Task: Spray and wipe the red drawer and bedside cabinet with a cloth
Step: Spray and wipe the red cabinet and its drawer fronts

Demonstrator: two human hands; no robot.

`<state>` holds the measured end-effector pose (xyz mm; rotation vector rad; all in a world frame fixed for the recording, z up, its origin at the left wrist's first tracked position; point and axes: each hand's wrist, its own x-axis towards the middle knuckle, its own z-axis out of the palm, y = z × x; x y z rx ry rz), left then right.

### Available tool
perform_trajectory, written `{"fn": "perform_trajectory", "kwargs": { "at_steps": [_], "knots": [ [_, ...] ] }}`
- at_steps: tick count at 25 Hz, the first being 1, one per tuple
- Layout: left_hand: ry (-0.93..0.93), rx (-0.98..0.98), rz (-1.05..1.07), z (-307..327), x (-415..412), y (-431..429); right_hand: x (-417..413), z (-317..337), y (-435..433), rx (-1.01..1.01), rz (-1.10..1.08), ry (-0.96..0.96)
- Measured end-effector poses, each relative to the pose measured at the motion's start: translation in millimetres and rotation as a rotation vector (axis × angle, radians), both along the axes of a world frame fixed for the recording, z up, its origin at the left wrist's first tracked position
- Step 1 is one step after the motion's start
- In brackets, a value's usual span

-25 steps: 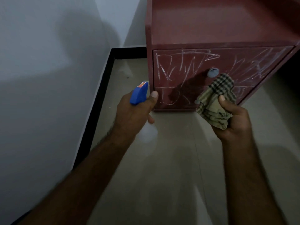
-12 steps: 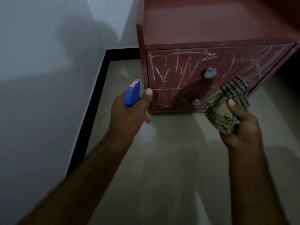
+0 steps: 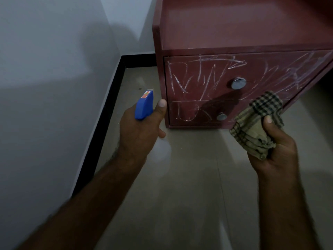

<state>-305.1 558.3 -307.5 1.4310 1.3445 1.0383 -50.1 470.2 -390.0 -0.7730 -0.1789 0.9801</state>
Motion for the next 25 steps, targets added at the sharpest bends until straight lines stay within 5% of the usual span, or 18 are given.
{"fn": "perform_trajectory", "kwargs": {
  "at_steps": [17, 21, 25],
  "knots": [
    [0.07, -0.056, -0.084, -1, -4, -13, -21, 11, 30, -0.011, 0.1, -0.079],
    [0.077, -0.052, -0.07, -3, -16, -12, -47, 36, 66, -0.031, -0.051, -0.314],
    [0.063, -0.072, -0.061, -2, -28, -13, -68, 61, 104, -0.113, -0.193, -0.782]
  ]
}}
